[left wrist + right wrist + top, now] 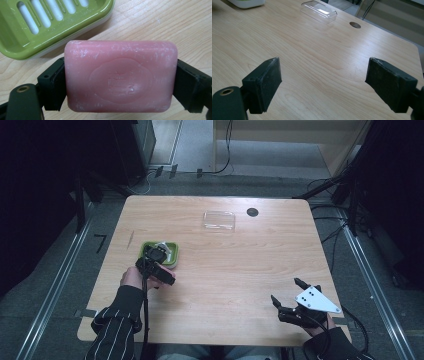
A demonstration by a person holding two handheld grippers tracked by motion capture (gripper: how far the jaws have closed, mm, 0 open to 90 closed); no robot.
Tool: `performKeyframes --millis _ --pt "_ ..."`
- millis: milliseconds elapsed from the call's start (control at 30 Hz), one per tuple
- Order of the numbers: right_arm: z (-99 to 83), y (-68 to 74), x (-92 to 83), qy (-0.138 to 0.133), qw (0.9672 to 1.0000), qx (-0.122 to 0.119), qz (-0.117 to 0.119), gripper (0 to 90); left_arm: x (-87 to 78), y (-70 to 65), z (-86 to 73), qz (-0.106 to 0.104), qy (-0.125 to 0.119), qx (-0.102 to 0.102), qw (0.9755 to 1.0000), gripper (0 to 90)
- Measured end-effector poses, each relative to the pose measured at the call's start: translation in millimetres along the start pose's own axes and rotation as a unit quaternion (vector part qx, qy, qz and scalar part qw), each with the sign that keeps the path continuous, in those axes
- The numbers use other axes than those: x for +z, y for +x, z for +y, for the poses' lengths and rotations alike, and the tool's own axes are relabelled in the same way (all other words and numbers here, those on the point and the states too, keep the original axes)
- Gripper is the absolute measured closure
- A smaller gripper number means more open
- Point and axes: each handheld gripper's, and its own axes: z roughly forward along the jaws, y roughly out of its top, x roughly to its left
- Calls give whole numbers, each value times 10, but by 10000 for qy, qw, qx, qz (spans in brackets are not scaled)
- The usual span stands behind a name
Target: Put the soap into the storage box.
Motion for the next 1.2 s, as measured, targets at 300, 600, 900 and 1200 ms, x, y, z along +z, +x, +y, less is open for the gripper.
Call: performKeyframes --millis 300,600,900,1200 --pt "-1 6 3 37 10000 -10 17 135 -66 61 35 13 -90 -65 9999 138" --pt "-1 7 4 42 10000 -30 26 135 -105 91 76 -14 -168 -56 9998 138" --pt "-1 6 6 46 10000 -31 33 135 -100 151 113 11 -223 -125 9997 137" --pt "-1 6 9 54 10000 -36 29 135 -79 234 177 50 -269 -259 9993 138"
